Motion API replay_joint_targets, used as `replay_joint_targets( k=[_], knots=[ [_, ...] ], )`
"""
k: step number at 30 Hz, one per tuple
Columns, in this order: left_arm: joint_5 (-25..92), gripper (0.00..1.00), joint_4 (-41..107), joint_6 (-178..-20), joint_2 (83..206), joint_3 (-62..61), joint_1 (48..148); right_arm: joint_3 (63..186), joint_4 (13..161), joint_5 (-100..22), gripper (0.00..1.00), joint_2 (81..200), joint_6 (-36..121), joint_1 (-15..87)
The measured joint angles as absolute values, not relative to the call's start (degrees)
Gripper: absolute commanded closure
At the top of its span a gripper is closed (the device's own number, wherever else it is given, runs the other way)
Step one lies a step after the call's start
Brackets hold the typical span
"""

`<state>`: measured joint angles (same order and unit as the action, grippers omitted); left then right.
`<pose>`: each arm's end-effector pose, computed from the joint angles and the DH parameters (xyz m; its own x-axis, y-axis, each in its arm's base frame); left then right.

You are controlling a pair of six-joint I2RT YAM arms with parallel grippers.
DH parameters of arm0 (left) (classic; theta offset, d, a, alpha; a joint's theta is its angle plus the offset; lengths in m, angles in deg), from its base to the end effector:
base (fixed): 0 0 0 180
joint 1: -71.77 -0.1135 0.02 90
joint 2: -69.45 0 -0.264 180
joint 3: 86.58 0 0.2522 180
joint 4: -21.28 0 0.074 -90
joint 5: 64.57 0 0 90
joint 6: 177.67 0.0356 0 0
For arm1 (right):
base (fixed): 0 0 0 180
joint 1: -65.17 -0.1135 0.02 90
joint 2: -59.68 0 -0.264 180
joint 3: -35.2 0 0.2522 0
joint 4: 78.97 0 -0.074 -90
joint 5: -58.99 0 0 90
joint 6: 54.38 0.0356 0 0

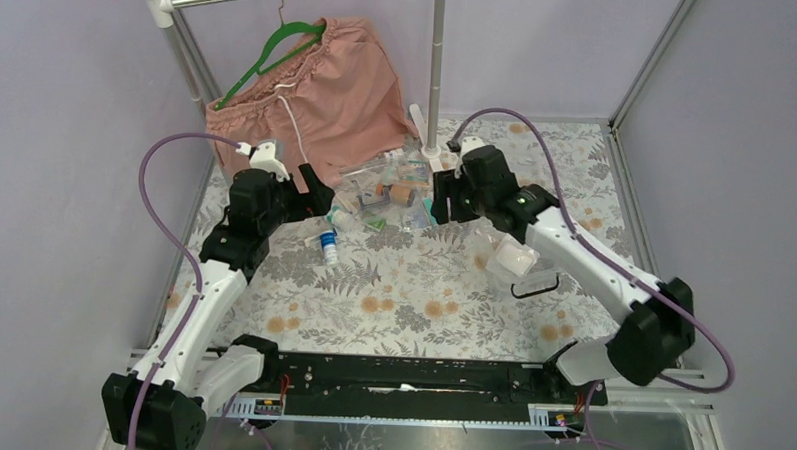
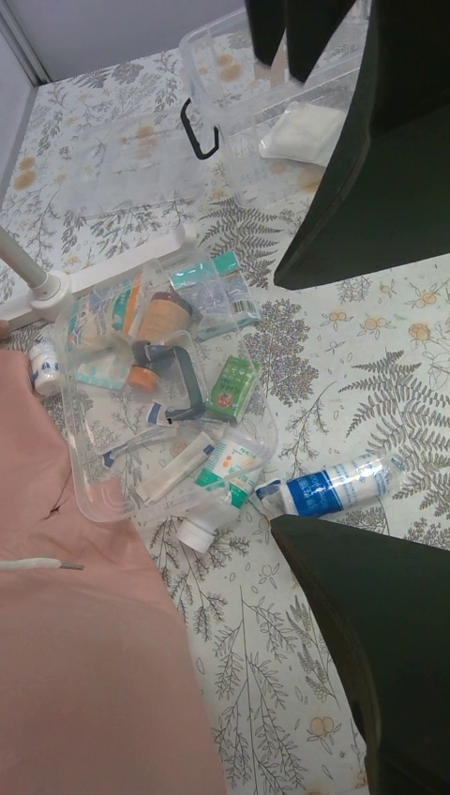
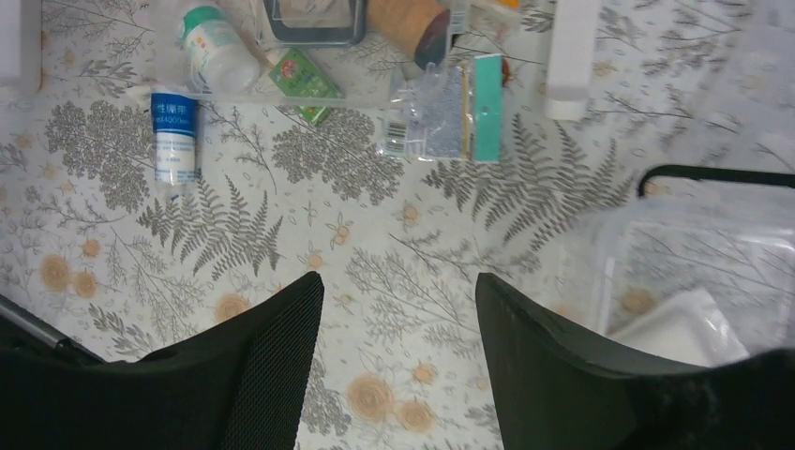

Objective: Organize the medicine kit
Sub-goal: Move the medicine box to the center of the board, then pick up the medical item at the center of the board.

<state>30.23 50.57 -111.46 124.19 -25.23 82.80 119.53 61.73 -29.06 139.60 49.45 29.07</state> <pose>0.2145 -0.0448 0.3159 -0.4538 -0.3211 -0.8313 0.0911 0.9112 -0.4017 0.2553 0.1847 0.3301 -0.5841 -0.1303 -0.8011 -0.4394 0.8806 0.1772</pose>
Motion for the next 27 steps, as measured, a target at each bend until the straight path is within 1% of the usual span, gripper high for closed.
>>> replay_joint_targets(
  k=[3,5,10,23,27],
  knots=[
    [30.21,0.01,50.65,-111.46,124.21,-25.23,82.58,120.31,65.16,-31.42,0.31,145.57,50.24,29.07],
    [30.23,0.01,50.68,-111.46,124.23,-25.23,82.56,120.53,66.23,-31.51,0.29,149.22,50.28,29.07],
    [30.23,0.01,50.72,-111.46,124.51,-25.23,82.54,123.44,67.19,-30.26,0.29,158.55,49.71,29.33],
    [30.62,0.01,50.85,-111.46,125.41,-25.23,81.66,125.05,71.98,-30.78,0.36,169.53,48.99,34.54],
    [30.67,0.01,50.87,-111.46,125.59,-25.23,81.42,126.52,72.79,-32.12,0.36,172.46,48.95,35.19]
  ],
)
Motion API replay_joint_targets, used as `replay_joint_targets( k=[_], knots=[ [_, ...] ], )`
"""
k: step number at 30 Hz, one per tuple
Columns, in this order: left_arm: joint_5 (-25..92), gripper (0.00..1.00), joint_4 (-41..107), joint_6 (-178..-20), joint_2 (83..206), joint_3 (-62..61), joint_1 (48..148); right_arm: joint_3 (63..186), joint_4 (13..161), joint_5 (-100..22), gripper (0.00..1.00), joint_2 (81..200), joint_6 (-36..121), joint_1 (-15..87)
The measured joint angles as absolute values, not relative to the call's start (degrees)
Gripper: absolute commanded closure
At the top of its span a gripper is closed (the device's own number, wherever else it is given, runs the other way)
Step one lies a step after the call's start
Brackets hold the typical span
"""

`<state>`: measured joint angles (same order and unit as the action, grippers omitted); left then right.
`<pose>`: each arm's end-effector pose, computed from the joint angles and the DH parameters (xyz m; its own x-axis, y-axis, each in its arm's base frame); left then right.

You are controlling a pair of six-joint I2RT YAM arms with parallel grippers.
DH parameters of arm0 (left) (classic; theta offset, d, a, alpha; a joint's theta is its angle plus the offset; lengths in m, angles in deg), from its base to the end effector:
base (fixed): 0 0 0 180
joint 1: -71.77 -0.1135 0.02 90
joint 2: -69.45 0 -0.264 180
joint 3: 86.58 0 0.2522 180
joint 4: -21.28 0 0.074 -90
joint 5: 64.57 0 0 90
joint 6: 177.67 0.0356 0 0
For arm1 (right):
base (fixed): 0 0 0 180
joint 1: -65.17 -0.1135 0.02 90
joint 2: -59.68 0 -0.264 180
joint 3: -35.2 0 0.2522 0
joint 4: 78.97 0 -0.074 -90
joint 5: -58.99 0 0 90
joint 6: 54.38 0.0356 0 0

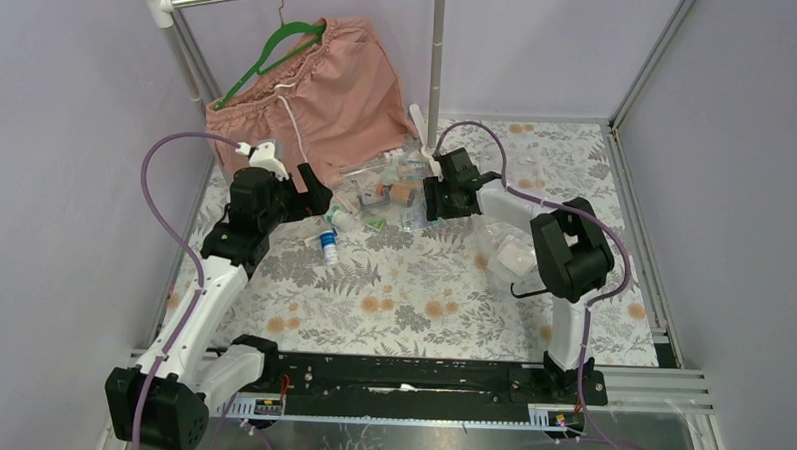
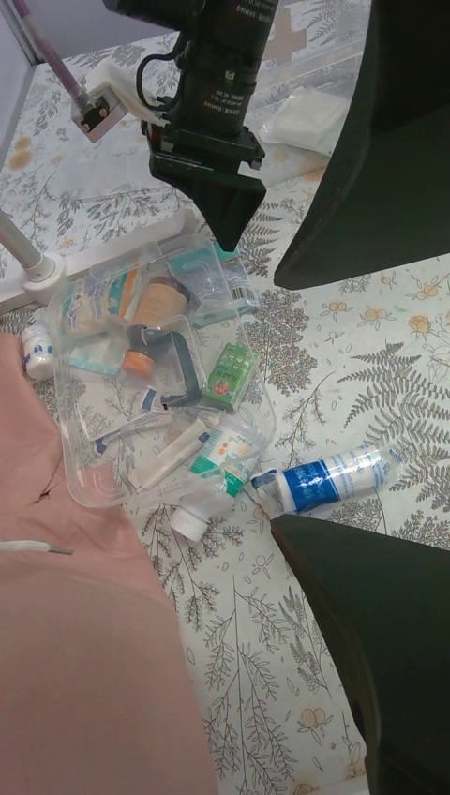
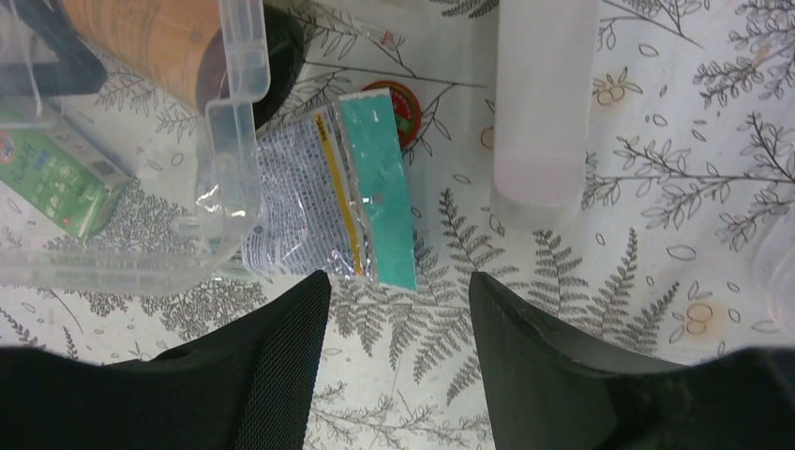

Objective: Organize the medicine kit
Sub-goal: Pick up the medical item at the center of the board.

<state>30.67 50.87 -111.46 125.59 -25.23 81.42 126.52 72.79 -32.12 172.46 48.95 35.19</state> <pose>0.2200 -0.0407 0.3104 -0.4728 -0.3271 -0.8182 0.0636 0.9135 -0.4019 0.3702 0.2144 0.1811 -0.7605 -0.1726 -0.6260 -0.3444 0.9245 0.1635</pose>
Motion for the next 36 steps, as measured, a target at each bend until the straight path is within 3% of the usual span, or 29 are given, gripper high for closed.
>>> replay_joint_targets(
  k=[4,11,24,36],
  knots=[
    [30.97,0.01,50.87,-111.46,125.76,-25.23,81.29,127.94,73.01,-32.82,0.39,174.23,48.95,35.45],
    [31.15,0.01,50.87,-111.48,125.87,-25.23,80.97,129.38,73.44,-33.67,0.53,177.29,49.12,35.56],
    [31.67,0.01,50.87,-111.48,126.13,-25.23,80.44,126.63,77.31,-35.24,1.0,176.59,51.07,36.11],
    [31.69,0.01,50.87,-111.48,126.13,-25.23,80.27,121.32,77.29,-36.6,1.0,158.66,51.31,36.09]
  ],
)
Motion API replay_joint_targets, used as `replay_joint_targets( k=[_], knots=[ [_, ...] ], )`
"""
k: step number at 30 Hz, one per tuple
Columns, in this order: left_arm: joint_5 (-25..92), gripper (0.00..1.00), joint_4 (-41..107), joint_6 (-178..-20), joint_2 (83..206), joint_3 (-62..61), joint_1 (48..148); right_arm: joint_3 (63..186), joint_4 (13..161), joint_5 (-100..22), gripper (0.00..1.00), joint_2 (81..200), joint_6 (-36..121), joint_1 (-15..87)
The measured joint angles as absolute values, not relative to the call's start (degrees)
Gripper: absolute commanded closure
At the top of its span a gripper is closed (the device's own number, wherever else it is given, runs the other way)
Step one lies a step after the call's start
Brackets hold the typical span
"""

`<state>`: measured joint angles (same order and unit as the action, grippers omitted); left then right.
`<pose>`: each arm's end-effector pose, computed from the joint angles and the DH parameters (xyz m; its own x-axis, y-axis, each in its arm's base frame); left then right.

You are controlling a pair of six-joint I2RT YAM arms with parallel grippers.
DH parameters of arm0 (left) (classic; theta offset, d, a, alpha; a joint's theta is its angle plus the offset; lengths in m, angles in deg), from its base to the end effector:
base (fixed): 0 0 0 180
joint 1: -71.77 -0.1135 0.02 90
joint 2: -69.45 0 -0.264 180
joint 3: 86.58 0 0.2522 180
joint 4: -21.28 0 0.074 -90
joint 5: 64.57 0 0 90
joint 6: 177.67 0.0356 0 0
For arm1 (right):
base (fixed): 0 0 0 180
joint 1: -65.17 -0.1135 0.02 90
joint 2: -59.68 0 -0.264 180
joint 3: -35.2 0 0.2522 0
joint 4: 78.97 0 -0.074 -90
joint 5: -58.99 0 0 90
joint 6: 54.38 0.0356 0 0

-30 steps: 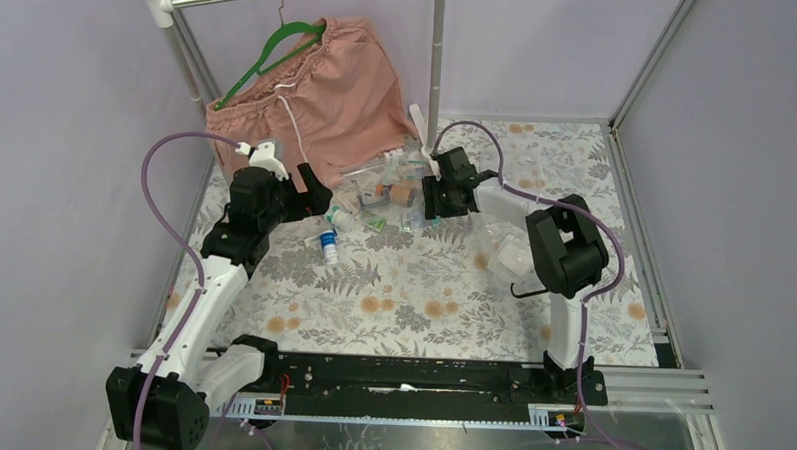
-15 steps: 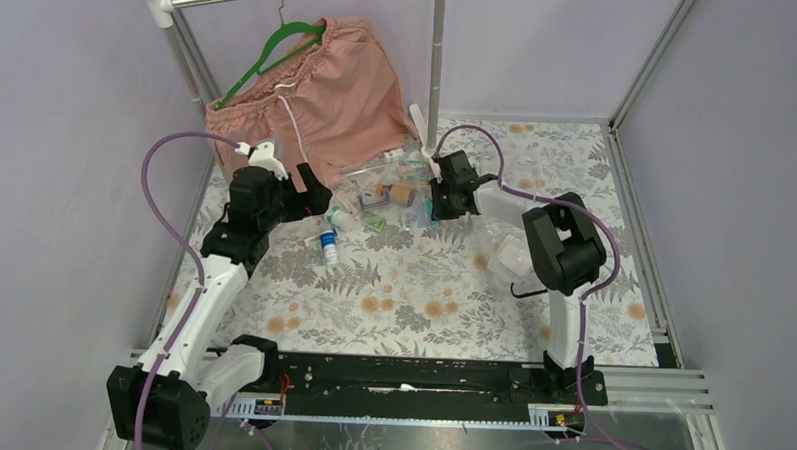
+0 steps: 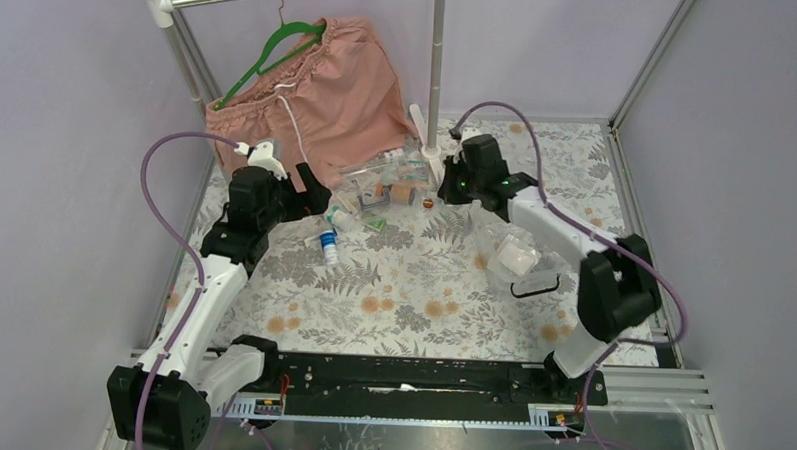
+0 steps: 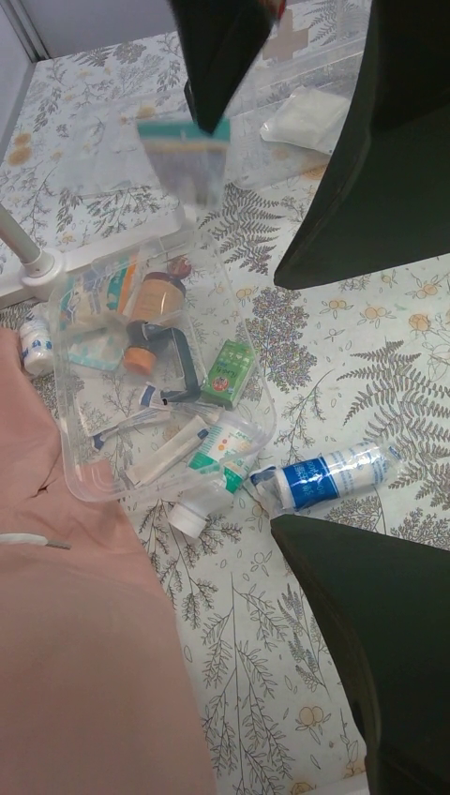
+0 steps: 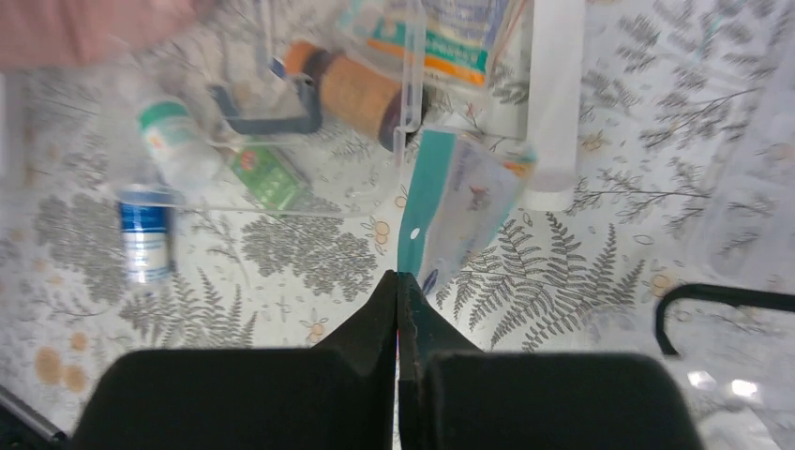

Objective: Organize the medicine kit
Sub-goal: Pick up the medical item at the center of the board, then place the medical item at the medicine box.

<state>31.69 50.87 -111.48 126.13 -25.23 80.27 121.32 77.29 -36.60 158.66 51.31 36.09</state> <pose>0.2225 -0.0372 0.3085 -0.4801 -0.3340 -0.8112 0.0557 0.9112 -0.4082 0.3435 0.1950 0.2529 -0.6509 -0.0540 -0.7572 -0.3906 0.8792 0.2730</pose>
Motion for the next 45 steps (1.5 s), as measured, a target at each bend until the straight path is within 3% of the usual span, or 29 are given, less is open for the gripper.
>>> replay_joint_targets(
  k=[12,21,25,29,35,45],
  knots=[
    [32.04,0.01,50.87,-111.48,126.2,-25.23,79.96,116.95,67.13,-22.28,1.0,131.41,51.22,37.38],
    [32.15,0.01,50.87,-111.5,126.39,-25.23,79.96,116.71,53.12,-8.69,0.99,124.68,51.81,38.49],
    [32.46,0.01,50.87,-111.5,126.53,-25.23,79.96,116.01,48.48,-7.62,0.69,124.98,52.88,38.58],
    [32.57,0.01,50.87,-111.5,126.55,-25.23,79.96,115.07,47.04,-7.42,0.57,125.73,53.45,38.56],
    [32.57,0.01,50.87,-111.5,126.55,-25.23,79.96,115.02,49.95,-13.65,0.51,126.05,52.97,38.6],
    [32.52,0.01,50.98,-112.29,126.94,-25.73,79.96,112.36,65.55,-38.63,0.48,131.04,55.92,37.27]
  ],
)
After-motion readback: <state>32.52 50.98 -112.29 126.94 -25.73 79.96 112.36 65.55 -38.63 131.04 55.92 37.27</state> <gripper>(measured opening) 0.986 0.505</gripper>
